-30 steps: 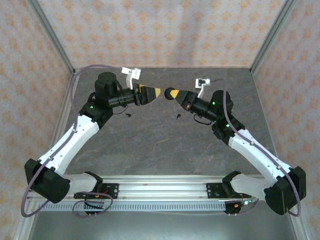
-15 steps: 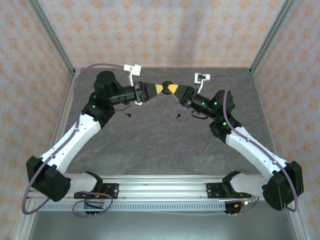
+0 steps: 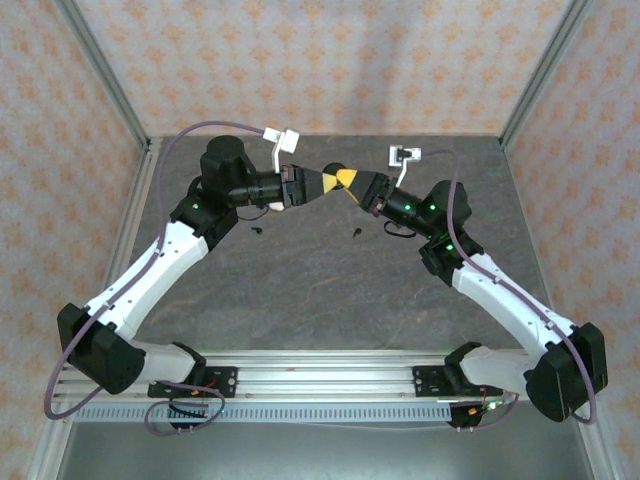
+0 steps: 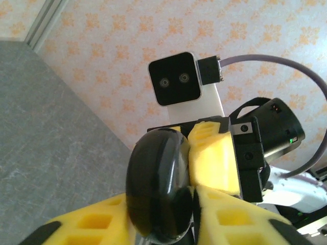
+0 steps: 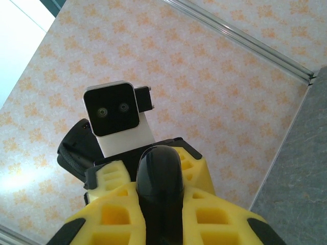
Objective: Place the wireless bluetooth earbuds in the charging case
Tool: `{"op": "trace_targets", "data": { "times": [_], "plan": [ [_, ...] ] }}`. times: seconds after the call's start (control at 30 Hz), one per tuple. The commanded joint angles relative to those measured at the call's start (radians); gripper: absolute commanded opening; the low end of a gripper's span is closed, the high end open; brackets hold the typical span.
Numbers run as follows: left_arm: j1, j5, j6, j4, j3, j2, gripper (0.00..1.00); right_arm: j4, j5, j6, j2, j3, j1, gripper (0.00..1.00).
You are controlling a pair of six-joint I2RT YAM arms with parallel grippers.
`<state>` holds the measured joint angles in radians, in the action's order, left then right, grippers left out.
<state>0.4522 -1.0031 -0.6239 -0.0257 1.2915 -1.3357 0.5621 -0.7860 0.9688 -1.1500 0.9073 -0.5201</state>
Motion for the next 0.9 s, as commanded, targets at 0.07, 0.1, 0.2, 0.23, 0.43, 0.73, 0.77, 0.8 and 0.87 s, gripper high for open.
{"op": "trace_targets", "data": {
  "times": [0.07, 0.1, 0.2, 0.23, 0.43, 0.73, 0.77, 0.8, 0.87],
  "plan": [
    [0.012, -0.027, 0.018, 0.003, 0.045, 0.001, 0.17, 0.040, -0.016, -0.006, 0.025, 0.007, 0.000, 0.00],
    [0.012, -0.021, 0.023, 0.006, 0.045, 0.003, 0.14, 0.037, -0.019, -0.008, 0.027, 0.007, 0.000, 0.00],
    [0.014, -0.006, 0.045, 0.021, 0.046, 0.007, 0.10, 0.018, -0.026, -0.021, 0.030, 0.011, 0.000, 0.00],
    [0.014, 0.003, 0.060, 0.035, 0.049, 0.011, 0.08, 0.002, -0.030, -0.030, 0.032, 0.015, 0.000, 0.01],
    [0.021, 0.058, 0.252, 0.168, 0.049, 0.048, 0.00, -0.140, -0.029, -0.097, 0.042, 0.045, 0.000, 0.19],
    [0.065, 0.142, 0.535, 0.290, -0.004, 0.110, 0.00, -0.425, 0.028, -0.215, 0.020, 0.115, 0.000, 0.27],
    [0.070, 0.160, 0.559, 0.290, -0.019, 0.124, 0.00, -0.436, 0.035, -0.219, 0.019, 0.115, 0.000, 0.27],
    [0.072, 0.174, 0.584, 0.293, -0.032, 0.134, 0.00, -0.446, 0.040, -0.219, 0.019, 0.114, -0.001, 0.28],
    [0.076, 0.198, 0.621, 0.304, -0.053, 0.153, 0.00, -0.453, 0.046, -0.222, 0.018, 0.116, 0.000, 0.30]
  ]
}}
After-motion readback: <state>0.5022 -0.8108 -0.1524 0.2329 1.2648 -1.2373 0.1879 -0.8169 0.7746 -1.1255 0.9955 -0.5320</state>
